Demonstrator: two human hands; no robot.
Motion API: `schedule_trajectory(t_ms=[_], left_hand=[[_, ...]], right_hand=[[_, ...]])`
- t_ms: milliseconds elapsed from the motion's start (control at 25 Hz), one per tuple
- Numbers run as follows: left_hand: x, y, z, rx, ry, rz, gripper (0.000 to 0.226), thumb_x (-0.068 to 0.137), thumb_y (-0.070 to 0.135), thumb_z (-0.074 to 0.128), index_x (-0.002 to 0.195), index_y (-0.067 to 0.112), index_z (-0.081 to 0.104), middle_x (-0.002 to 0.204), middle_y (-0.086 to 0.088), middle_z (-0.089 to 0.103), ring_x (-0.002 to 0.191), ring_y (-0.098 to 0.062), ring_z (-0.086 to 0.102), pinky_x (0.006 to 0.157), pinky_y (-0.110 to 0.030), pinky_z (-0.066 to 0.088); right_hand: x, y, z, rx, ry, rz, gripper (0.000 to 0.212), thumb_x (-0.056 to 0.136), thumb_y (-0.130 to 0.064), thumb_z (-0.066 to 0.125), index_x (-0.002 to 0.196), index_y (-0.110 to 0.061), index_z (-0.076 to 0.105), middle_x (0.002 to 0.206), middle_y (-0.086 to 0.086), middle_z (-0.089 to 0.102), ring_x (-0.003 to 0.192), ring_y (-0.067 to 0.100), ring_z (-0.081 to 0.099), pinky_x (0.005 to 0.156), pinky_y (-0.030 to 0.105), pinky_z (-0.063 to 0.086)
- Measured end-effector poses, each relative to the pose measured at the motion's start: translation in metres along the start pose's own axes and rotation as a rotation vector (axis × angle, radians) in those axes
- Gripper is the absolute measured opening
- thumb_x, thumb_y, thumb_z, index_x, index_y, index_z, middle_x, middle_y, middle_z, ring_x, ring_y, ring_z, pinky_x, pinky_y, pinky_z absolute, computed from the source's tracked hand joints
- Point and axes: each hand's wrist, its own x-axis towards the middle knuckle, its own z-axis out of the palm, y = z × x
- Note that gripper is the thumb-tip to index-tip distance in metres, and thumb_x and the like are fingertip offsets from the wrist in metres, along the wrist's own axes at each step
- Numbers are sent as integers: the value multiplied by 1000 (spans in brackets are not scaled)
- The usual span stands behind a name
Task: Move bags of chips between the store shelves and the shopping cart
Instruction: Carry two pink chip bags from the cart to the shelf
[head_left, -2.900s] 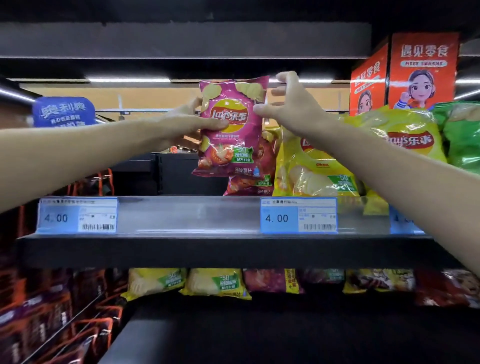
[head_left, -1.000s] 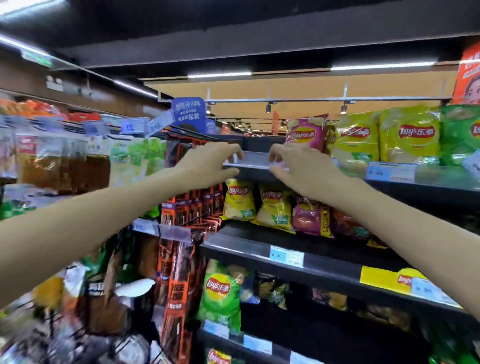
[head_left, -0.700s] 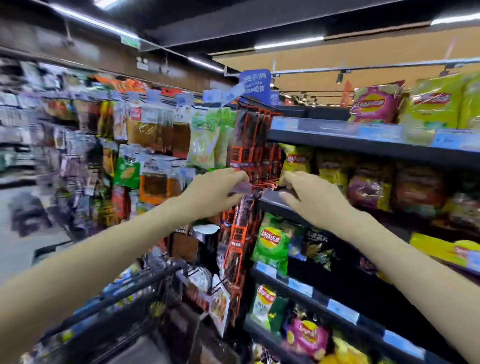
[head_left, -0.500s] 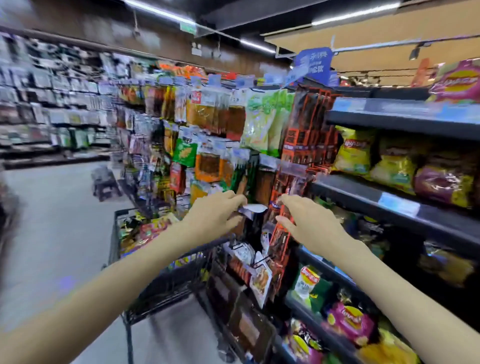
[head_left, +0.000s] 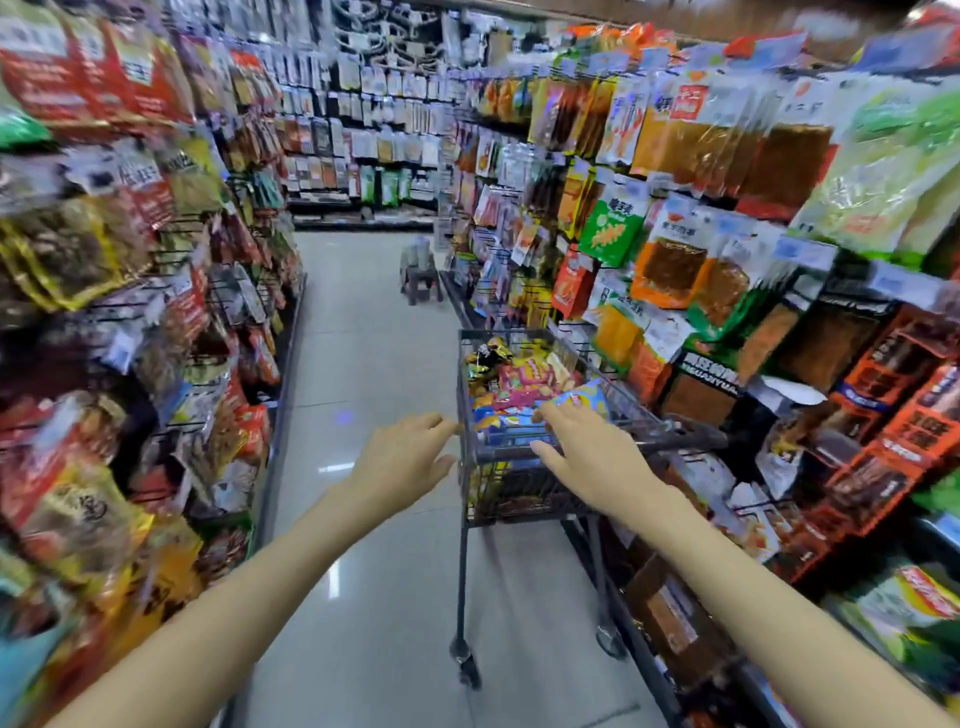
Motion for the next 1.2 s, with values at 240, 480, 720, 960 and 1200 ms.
schedule_trajectory(t_ms=[240, 480, 720, 960, 1200], left_hand=[[-17, -134, 6, 92, -55, -107, 40, 98, 38, 50, 136, 25, 49, 128, 3, 57, 117, -24, 56, 80, -37, 49], [35, -201, 37, 126, -143, -124, 40, 100, 40, 47, 137, 26, 47, 126, 2, 55, 114, -23, 55, 70, -32, 41], [152, -266, 74, 72, -140, -146, 37, 99, 40, 48, 133, 24, 51, 122, 1, 58, 109, -25, 57, 71, -34, 45], [257, -331, 109, 57, -204, -160, 36, 99, 40, 47, 131, 25, 50, 122, 2, 57, 111, -23, 56, 75, -35, 47], [380, -387, 156, 40, -271, -60, 38, 100, 39, 43, 136, 26, 47, 130, 5, 54, 118, -22, 54, 84, -33, 46]], right_hand=[[87, -80, 78, 42, -62, -74, 33, 100, -40, 48, 126, -20, 47, 116, 1, 56, 113, 25, 52, 73, 37, 42], [169, -90, 140, 84, -157, -117, 34, 99, -39, 47, 127, -22, 48, 119, 0, 58, 114, 25, 52, 77, 37, 47], [306, -48, 188, 94, -193, -132, 34, 100, -40, 47, 129, -22, 47, 122, 1, 58, 110, 26, 57, 78, 41, 52], [425, -26, 239, 123, -269, -139, 32, 99, -40, 48, 127, -23, 47, 126, -2, 56, 116, 24, 53, 76, 37, 46], [516, 28, 284, 115, -305, -27, 33, 98, -38, 49, 127, -22, 49, 126, -1, 58, 115, 22, 54, 76, 35, 45]])
